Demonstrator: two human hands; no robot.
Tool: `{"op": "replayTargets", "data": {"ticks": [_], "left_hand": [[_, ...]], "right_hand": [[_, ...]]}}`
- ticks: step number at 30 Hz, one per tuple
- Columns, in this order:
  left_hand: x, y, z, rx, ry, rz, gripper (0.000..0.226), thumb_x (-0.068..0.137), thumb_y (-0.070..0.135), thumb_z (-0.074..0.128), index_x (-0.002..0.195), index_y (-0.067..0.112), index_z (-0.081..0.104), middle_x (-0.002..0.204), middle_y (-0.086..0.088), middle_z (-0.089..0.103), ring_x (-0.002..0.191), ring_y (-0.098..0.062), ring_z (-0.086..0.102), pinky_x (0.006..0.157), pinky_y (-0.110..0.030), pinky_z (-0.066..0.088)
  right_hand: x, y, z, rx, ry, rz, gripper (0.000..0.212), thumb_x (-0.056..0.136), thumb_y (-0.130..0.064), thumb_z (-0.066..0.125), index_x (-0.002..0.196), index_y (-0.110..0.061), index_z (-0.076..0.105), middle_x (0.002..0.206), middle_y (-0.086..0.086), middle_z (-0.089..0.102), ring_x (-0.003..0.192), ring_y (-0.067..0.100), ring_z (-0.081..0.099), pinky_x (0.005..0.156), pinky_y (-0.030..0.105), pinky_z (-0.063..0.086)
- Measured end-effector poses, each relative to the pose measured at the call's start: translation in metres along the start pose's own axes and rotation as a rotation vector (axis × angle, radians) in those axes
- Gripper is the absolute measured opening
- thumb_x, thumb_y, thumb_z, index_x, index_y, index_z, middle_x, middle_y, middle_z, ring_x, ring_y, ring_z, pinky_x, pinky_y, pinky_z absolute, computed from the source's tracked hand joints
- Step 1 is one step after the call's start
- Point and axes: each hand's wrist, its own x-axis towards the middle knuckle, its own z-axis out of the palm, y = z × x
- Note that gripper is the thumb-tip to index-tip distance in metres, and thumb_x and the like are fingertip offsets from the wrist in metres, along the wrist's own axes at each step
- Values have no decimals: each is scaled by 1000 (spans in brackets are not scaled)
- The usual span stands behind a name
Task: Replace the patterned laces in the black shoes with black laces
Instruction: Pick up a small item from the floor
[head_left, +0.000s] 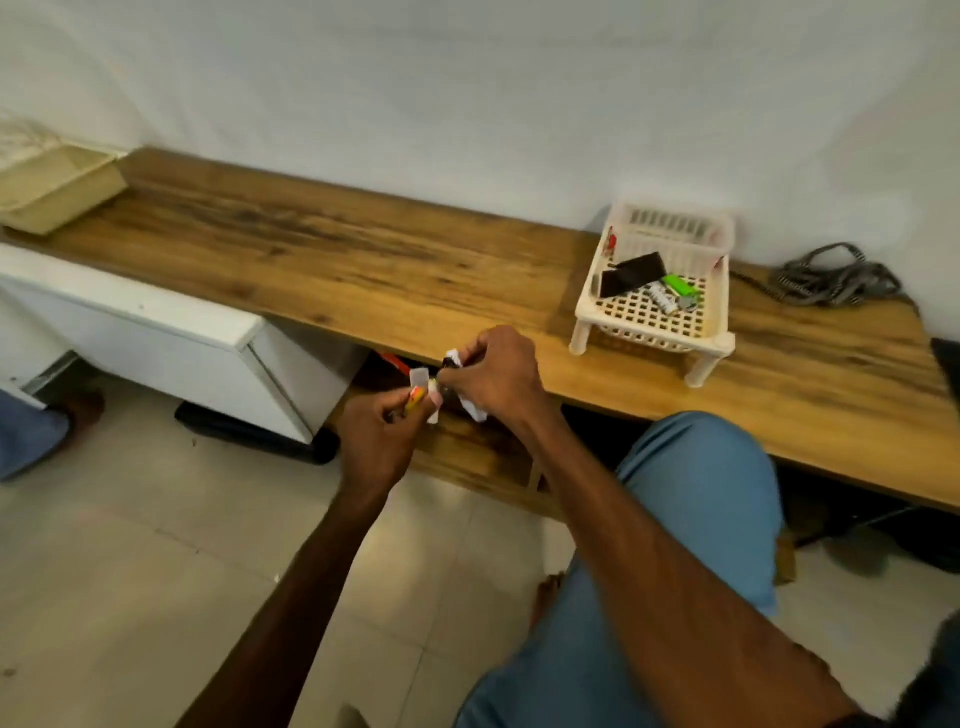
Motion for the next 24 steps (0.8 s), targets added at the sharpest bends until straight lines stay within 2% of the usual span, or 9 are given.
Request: {"op": "replayTargets", "data": {"ticks": [2, 3, 5, 7, 10, 13, 17, 20, 24], "left_hand": [[13, 36, 1, -43, -6, 53, 31, 91, 41, 75, 81, 12, 78, 64, -8, 66, 57, -27, 59, 55, -40, 48], [20, 53, 4, -73, -10, 64, 28, 90, 41, 75, 87, 14, 80, 68, -10, 70, 62, -30, 65, 57, -41, 51], [35, 86, 14, -118, -9, 104, 22, 88, 38, 78, 90, 16, 82, 67, 0, 73, 58, -12, 65, 53, -32, 47], [49, 119, 30, -145, -17, 138, 21, 87, 34, 80, 94, 15, 83, 73, 10, 75, 65, 0, 67, 55, -23, 47], [70, 156, 58, -188, -53, 160, 24, 85, 34, 81, 99, 14, 83, 85, 6, 79, 76, -2, 71, 65, -25, 53], [88, 187, 86, -205, -94, 189, 21, 85, 33, 82, 90, 13, 83, 72, 7, 75, 64, 3, 59, 59, -26, 45], [109, 225, 117, -236, -116, 173, 23, 84, 34, 82, 94, 14, 83, 80, 4, 78, 75, -8, 73, 68, -32, 56], [118, 240, 141, -216, -146, 161, 22, 84, 32, 82, 96, 14, 83, 82, 3, 79, 74, -8, 73, 67, -30, 57], [122, 229, 172, -137, -203, 158, 20, 85, 28, 82, 93, 10, 83, 76, 3, 77, 68, 0, 70, 63, -22, 54]], "right_hand": [[-3, -19, -35, 39, 65, -37, 20, 66, -24, 91, 69, -11, 76, 65, 2, 73, 62, 14, 71, 59, 38, 60], [-3, -27, -52, 59, 87, -51, 19, 67, -22, 91, 69, -12, 76, 65, 2, 73, 62, 16, 72, 60, 41, 62], [-3, -40, -90, 87, 127, -71, 17, 69, -20, 91, 71, -11, 76, 66, 5, 73, 63, 23, 74, 62, 47, 63], [-2, -47, -128, 86, 173, -89, 16, 71, -16, 89, 76, -8, 77, 68, 7, 74, 62, 21, 75, 61, 42, 64], [1, -52, -182, 94, 207, -93, 15, 73, -14, 90, 75, -12, 75, 71, 7, 75, 56, 14, 73, 55, 30, 62], [10, -48, -228, 64, 215, -55, 20, 74, -17, 91, 88, -15, 77, 80, 3, 75, 59, 10, 72, 55, 20, 59], [31, -30, -275, 44, 227, -13, 20, 72, -18, 91, 87, -13, 79, 80, 8, 78, 68, 18, 77, 75, 35, 65], [45, -15, -291, 6, 240, -22, 15, 73, -19, 90, 77, -19, 77, 76, 6, 78, 69, 19, 77, 80, 41, 64], [60, 11, -291, -12, 212, 8, 21, 71, -20, 92, 84, -12, 78, 76, 9, 77, 68, 21, 77, 78, 45, 64]]}}
